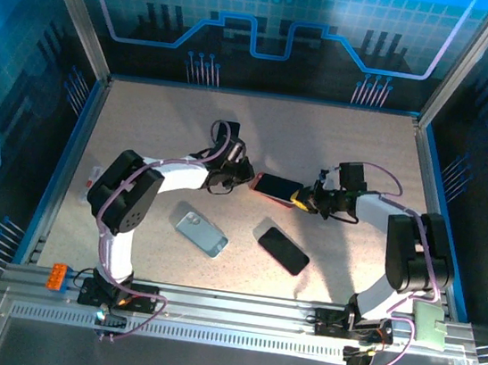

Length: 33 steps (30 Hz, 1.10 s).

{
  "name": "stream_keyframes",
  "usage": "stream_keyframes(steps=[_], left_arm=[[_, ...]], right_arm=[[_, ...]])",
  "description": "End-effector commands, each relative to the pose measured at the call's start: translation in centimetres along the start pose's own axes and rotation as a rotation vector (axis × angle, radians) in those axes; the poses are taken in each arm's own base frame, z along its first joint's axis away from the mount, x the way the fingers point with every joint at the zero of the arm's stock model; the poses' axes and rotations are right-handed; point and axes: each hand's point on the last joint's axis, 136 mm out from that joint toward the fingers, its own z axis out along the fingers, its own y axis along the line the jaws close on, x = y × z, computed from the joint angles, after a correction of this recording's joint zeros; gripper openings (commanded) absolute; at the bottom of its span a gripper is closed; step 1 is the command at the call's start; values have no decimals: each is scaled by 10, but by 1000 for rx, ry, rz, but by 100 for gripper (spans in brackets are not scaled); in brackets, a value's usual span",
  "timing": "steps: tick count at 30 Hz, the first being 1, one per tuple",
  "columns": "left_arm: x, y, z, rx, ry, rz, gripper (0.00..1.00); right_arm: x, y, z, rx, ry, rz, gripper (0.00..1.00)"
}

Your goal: Put the phone into the phone case

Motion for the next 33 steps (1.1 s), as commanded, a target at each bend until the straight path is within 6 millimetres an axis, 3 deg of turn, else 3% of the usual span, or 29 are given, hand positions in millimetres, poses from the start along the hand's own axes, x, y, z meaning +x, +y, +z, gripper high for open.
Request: stream_keyframes(steps=[1, 14, 33], left_arm=[[0, 7, 10, -41, 20, 27, 11], [-1, 26, 23, -67, 19, -4, 11], [5, 30, 30, -28, 44, -51, 11]], right_arm=[[-1, 1, 5, 3, 21, -14, 6], [0, -10, 16, 24, 63, 8, 5], [7, -21, 37, 57, 124, 30, 6]])
